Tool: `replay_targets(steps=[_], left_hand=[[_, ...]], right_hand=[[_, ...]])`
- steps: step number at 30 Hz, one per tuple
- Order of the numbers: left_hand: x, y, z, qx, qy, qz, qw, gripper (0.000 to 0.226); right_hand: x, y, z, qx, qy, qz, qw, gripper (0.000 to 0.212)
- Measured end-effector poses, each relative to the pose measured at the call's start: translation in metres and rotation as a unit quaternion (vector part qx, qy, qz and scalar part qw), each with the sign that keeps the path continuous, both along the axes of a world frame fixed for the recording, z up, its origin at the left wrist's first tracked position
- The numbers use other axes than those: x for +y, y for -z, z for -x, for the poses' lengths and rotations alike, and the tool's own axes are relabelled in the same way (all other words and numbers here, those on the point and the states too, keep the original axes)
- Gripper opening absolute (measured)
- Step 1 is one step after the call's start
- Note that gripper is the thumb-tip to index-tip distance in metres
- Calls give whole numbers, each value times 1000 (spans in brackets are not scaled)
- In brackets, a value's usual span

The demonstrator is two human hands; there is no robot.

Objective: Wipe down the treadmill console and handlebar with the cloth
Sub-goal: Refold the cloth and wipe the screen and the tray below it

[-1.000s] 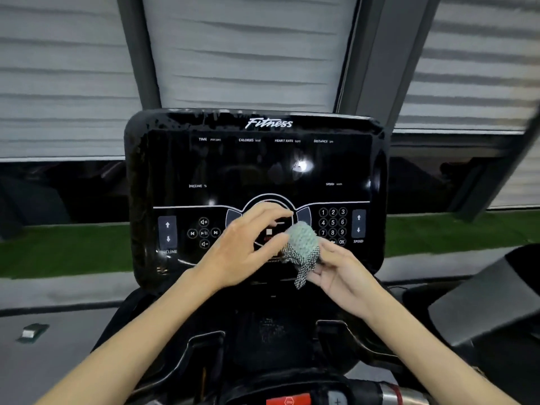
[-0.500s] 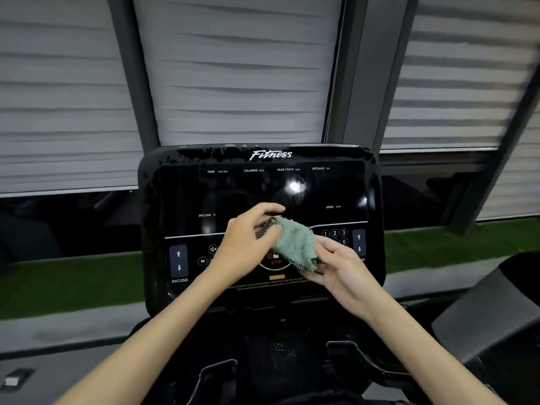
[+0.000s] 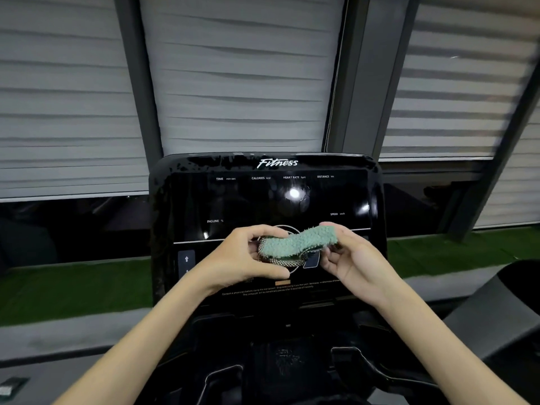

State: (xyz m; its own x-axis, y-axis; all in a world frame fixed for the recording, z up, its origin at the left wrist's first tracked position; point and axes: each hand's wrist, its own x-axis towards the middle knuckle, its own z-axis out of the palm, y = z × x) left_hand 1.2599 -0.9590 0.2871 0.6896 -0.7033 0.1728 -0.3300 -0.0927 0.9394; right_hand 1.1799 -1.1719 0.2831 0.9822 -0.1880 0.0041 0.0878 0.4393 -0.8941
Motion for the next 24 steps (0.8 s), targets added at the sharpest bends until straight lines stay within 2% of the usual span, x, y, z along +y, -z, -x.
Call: replay_targets(steps=[2, 5, 7, 10, 12, 13, 18, 20, 24], left_hand=[[-2, 2, 0, -39, -38, 0, 999, 45], [-9, 2, 2, -24, -111, 40, 993, 5], [-12, 4, 2, -13, -136, 48, 989, 16], [-14, 3, 2, 0, -161, 45, 986, 19], [-14, 2, 1, 13, -165, 47, 985, 22], [-14, 1, 2, 20, -161, 50, 986, 23], [-17, 4, 5, -16, -162, 36, 986, 9], [-18, 5, 4, -37, -172, 29, 984, 8], [-18, 5, 4, -95, -167, -32, 981, 31]], right_hand=[[0, 1, 2, -2, -6, -5, 1000, 22], [-1, 4, 5, -8, -24, 10, 1000, 20], [-3, 5, 8, -13, -47, 10, 999, 26], [-2, 6, 11, -2, -45, 75, 996, 31], [0, 6, 10, 27, -3, 123, 992, 10], [1, 7, 8, 44, 21, 142, 989, 8], [2, 8, 6, 68, 59, 263, 960, 26], [4, 7, 5, 60, 56, 279, 957, 29], [8, 1, 4, 36, 36, 228, 972, 26]])
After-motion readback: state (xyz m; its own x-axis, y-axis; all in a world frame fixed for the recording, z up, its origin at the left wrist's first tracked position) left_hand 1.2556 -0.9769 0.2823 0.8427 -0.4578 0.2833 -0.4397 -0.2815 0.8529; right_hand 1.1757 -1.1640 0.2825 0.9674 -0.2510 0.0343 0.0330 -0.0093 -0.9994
